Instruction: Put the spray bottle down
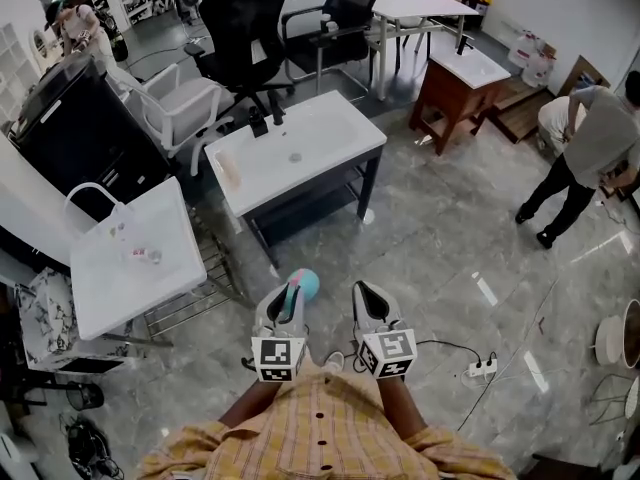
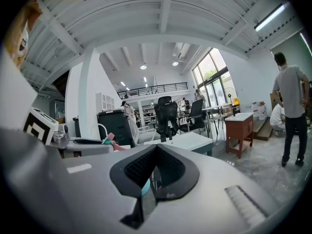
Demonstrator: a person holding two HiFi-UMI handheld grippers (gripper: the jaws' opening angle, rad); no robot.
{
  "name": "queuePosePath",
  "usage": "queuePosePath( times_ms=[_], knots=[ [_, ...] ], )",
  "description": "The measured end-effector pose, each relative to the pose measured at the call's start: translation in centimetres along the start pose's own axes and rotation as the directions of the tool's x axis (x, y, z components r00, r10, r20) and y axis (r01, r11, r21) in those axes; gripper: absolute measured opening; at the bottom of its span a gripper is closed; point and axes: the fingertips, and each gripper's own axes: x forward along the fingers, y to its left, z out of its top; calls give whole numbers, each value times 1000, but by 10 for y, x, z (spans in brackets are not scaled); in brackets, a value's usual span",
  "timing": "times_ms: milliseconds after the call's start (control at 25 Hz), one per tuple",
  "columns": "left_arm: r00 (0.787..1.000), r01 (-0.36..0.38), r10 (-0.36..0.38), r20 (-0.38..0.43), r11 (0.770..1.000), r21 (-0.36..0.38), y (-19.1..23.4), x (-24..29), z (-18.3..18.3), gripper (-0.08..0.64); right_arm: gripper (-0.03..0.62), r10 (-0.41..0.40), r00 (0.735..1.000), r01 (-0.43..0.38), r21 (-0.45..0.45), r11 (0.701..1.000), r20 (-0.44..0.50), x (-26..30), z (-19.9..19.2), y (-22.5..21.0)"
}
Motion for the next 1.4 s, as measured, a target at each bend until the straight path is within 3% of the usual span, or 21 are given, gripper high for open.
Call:
queuePosePath(
  times_ms=[320, 560, 880, 1400],
  knots=[
    [1000, -19, 18, -18, 1000, -14, 8, 24, -9, 71, 2, 11, 998, -11, -3, 1000, -54, 27, -11, -15],
    [999, -19, 18, -29, 999, -29, 20, 72, -11, 71, 2, 14, 996, -15, -9, 1000, -86, 66, -15, -41],
    [1000, -26, 26, -17, 999, -31, 55, 160, 14, 71, 2, 15, 996, -16, -17, 1000, -86, 149, 7, -85],
    [1000, -13, 14, 9, 999, -45, 143, 296, 79, 71, 2, -21, 997, 17, -41, 999, -74, 295, 75, -134]
  ],
)
